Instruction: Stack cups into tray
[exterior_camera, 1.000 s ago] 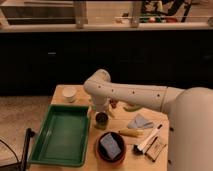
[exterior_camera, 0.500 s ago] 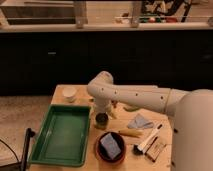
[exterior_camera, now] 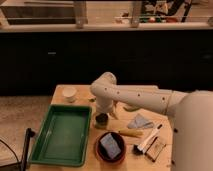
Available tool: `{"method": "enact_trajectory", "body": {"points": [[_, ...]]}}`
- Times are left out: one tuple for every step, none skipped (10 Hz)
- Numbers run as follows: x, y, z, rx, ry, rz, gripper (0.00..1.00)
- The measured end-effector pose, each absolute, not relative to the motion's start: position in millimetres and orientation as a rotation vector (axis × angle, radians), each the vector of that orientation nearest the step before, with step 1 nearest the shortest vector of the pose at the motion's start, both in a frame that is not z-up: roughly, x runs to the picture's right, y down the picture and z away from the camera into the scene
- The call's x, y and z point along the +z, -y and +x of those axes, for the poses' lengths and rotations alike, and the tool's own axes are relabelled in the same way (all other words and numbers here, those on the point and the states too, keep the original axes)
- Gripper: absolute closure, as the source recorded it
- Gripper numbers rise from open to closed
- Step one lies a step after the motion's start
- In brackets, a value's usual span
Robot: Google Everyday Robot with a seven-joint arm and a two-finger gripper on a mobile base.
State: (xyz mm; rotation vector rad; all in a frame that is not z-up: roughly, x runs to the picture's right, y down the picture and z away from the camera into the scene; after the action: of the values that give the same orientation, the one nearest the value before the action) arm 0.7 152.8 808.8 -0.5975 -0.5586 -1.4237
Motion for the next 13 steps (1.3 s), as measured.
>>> {"method": "enact_trajectory", "body": {"points": [[812.4,-154.8,3.8,-1.417,0.568,-0.602,0.20],[815.5,-156.6,6.4,-1.410,0.576,-0.605,0.20],[817.6,-157.7,7.7,-1.406,0.581,-0.607,0.20],[819.2,-158.1,7.0,-1.406,0.587,-0.606,0.20],[820.3,-158.3,4.6,-1.410,0.593,-0.605,0.20],[820.8,-158.6,2.3,-1.415,0.597,-0.607,0.20],[821.5,-159.3,-0.6,-1.423,0.603,-0.610,0.20],[822.3,-160.0,-4.0,-1.429,0.609,-0.611,0.20],[823.4,-161.3,-7.6,-1.436,0.617,-0.614,0.20],[824.4,-162.7,-9.5,-1.439,0.623,-0.615,0.20],[825.5,-165.0,-10.0,-1.440,0.631,-0.619,0.20],[826.5,-168.2,-10.0,-1.439,0.638,-0.622,0.20],[827.1,-170.8,-9.4,-1.438,0.643,-0.625,0.20]]}}
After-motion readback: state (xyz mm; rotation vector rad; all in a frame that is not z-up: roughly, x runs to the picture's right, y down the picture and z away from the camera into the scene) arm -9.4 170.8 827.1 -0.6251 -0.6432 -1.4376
